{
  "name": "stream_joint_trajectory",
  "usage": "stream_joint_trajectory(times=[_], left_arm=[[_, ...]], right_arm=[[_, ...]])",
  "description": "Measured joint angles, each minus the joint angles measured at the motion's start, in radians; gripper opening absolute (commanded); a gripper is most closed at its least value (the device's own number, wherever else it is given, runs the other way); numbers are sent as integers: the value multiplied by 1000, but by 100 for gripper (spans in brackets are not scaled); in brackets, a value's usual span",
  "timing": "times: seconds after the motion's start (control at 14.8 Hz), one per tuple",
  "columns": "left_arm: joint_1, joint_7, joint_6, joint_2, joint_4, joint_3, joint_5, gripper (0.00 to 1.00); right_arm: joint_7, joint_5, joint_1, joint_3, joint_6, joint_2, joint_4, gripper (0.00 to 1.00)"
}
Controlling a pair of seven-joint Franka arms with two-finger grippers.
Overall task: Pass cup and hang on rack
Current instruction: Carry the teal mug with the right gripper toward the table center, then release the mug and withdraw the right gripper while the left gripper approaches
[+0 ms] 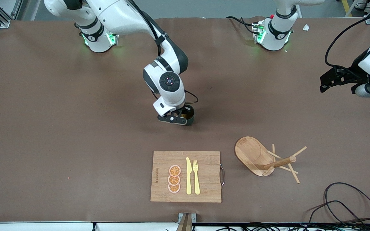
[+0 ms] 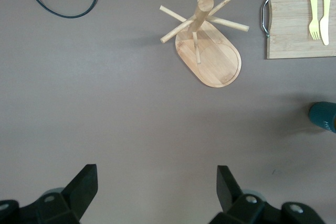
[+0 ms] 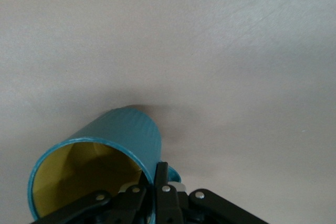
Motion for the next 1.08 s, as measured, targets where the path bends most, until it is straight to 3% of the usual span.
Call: stream_joint_trajectory(times=[0.14,0.2,0.27,0.34,0.75,1.08], left_arm=[[0,0,0,0,0,0,0,100],[0,0,0,0,0,0,0,100],[0,0,0,0,0,0,0,100],[0,0,0,0,0,0,0,100],[0,0,0,0,0,0,0,100],[0,3,0,0,0,0,0,100]], right_arm=[[28,1,4,0,2,10,2,4],[36,6,5,0,2,12,3,25],[40,16,5,-1,2,12,3,80],[41,25,5,-1,2,12,4,100],[41,28,7,-2,-22,9,47,100],[-113,28,-27,-28,-269,-95,100,100]])
